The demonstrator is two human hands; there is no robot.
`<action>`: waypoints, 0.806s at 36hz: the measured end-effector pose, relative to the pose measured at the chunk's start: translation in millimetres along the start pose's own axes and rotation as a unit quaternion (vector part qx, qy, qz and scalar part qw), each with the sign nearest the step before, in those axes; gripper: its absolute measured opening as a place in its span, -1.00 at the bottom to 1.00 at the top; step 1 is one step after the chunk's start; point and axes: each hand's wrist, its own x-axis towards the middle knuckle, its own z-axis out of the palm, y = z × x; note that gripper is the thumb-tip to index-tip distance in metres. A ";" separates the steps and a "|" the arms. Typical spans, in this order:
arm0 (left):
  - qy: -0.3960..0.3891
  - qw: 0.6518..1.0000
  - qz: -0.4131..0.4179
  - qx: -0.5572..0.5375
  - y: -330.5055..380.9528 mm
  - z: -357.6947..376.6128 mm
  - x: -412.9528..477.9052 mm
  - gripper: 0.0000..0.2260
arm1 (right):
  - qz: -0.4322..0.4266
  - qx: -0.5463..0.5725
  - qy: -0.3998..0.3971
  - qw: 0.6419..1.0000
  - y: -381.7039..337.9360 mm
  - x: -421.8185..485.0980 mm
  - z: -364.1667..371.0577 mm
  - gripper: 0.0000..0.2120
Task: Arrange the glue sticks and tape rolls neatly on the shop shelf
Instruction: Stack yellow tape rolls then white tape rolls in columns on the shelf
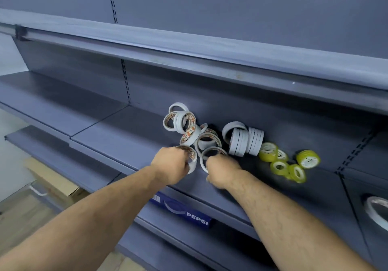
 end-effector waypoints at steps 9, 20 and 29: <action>0.018 0.999 0.021 -0.021 -2.3 -6.0 -2.7 -0.80 | 0.006 -0.004 -0.005 1.000 -1.9 3.4 -3.6 -0.82; -0.019 0.999 0.024 -0.012 -1.7 -8.4 -2.4 -0.86 | 0.012 -0.013 -0.002 1.000 -3.2 5.5 -2.1 -0.84; 0.001 1.000 0.007 -0.007 -1.7 -4.5 5.2 -0.85 | 0.008 -0.006 0.009 1.000 0.4 5.6 1.3 -0.86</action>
